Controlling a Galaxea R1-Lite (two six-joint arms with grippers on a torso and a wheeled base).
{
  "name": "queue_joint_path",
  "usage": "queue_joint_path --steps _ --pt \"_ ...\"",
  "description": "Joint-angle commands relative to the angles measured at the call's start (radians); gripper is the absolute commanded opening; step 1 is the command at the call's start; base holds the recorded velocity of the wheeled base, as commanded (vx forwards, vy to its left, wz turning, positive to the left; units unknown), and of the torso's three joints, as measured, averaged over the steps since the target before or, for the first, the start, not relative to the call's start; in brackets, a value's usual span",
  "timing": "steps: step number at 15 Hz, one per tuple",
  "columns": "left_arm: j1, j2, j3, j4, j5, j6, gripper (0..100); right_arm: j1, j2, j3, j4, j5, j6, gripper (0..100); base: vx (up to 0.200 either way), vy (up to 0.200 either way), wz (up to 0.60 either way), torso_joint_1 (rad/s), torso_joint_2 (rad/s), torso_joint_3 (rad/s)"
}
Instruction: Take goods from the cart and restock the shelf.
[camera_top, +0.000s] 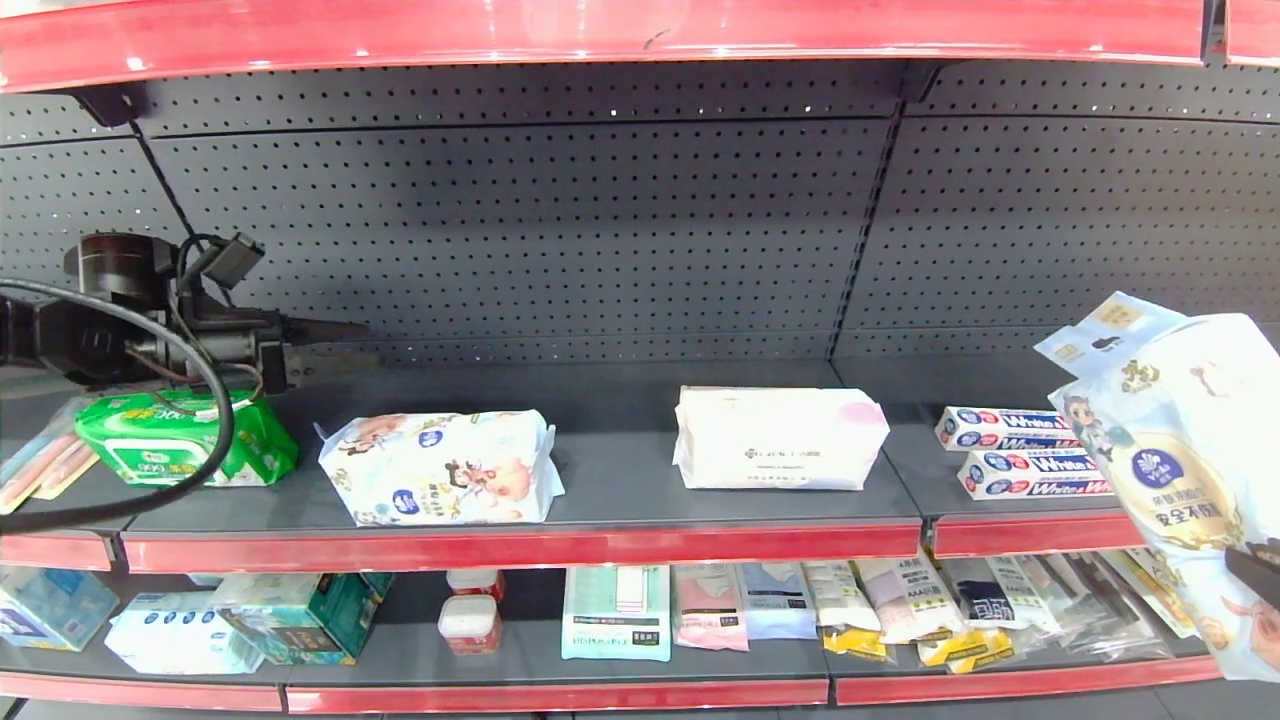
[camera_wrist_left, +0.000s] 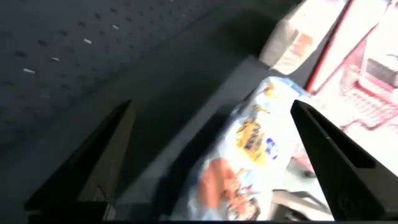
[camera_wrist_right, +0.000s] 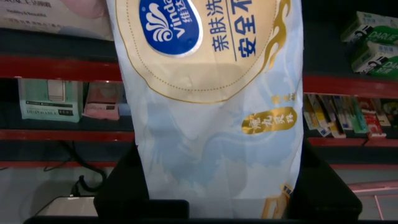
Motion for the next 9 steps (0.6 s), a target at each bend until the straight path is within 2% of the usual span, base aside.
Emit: queue_joint_path --steps 1,2,4,6,9 --pt "-0.026 -0.018 0.016 0.0 0.026 -0.071 100 -0.001 0.015 -0.001 -0.004 0.001 0.0 0 0.0 0.0 0.0 0.0 0.0 0.0" --pt "-0.042 -0.036 0.017 -0.001 0.055 -0.134 100 -0.001 0.015 -0.001 -0.004 0.001 0.0 0 0.0 0.0 0.0 0.0 0.0 0.0" --pt "-0.072 -0.058 0.016 -0.01 0.149 -0.218 100 -0.001 0.015 -0.01 -0.004 0.001 -0.002 0 0.0 0.0 0.0 0.0 0.0 0.0" --pt "-0.073 -0.058 0.034 -0.07 0.189 -0.221 100 -0.001 0.014 -0.026 -0.004 0.001 0.001 0 0.0 0.0 0.0 0.0 0.0 0.0" --pt "-0.079 -0.07 0.109 -0.115 0.294 -0.224 100 -0.003 0.004 -0.021 -0.004 0.001 0.003 0 0.0 0.0 0.0 0.0 0.0 0.0"
